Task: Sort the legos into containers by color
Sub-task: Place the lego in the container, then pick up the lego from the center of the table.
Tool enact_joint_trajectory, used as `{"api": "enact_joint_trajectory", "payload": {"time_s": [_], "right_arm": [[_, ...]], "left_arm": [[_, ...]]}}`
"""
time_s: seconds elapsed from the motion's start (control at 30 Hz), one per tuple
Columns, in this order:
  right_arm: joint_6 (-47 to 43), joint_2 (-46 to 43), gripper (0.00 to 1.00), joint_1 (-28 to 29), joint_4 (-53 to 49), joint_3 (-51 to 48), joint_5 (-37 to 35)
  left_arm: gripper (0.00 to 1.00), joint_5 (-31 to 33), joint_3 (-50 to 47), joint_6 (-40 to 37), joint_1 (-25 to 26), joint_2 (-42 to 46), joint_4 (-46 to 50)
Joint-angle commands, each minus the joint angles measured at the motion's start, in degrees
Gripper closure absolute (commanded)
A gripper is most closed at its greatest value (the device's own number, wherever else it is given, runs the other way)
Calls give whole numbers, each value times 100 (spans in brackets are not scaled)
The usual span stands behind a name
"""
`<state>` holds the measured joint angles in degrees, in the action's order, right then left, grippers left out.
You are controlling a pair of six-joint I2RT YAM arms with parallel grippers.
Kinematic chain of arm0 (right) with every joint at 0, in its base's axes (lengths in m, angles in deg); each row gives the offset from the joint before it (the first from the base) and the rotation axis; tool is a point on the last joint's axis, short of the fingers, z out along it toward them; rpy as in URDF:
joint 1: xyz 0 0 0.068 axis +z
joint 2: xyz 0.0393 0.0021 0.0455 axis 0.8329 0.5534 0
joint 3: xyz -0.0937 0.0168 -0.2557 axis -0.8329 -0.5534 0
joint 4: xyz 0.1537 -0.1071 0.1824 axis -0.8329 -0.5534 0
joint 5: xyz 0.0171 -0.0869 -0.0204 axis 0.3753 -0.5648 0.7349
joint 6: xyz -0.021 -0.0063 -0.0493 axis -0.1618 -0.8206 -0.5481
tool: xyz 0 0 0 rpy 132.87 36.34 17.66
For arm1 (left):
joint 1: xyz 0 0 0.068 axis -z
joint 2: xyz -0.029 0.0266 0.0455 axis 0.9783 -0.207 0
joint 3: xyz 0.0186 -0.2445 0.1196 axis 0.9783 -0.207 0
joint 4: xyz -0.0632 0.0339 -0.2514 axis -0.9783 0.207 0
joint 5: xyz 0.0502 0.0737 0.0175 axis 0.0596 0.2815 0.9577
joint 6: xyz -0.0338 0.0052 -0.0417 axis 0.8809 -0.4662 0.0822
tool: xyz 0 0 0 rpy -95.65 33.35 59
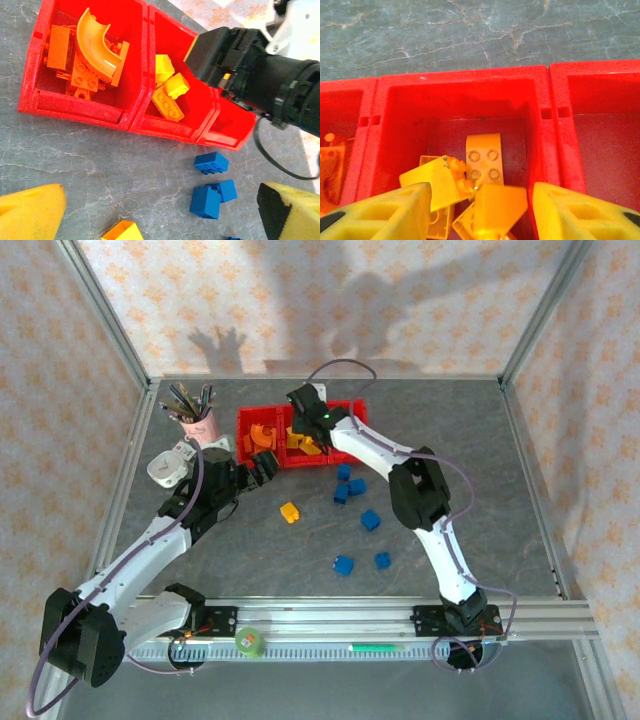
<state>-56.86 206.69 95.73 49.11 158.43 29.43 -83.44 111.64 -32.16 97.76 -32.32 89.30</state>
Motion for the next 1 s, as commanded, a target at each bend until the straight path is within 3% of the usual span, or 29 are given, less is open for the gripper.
{"api": "enact_joint_trajectory", "payload": {"time_s": [0.0, 0.3, 0.6, 0.83, 0.97], "right_arm": [[-47, -828, 41, 154, 42, -394, 63], [128, -2169, 31, 836, 532, -2521, 253], [354, -2803, 25, 1711, 969, -4189, 486], [428, -2428, 24, 2022, 1254, -4409, 598], [379, -2010, 25, 2132, 1117, -4081, 224]], "left_arm": [[1, 105, 165, -114, -63, 264, 196], [1, 357, -188, -54, -63, 1132, 944], [1, 502, -576, 153, -63, 1951, 1632], [1, 534, -835, 370, -63, 2360, 1806], [1, 530, -982, 475, -63, 2515, 1743]]}}
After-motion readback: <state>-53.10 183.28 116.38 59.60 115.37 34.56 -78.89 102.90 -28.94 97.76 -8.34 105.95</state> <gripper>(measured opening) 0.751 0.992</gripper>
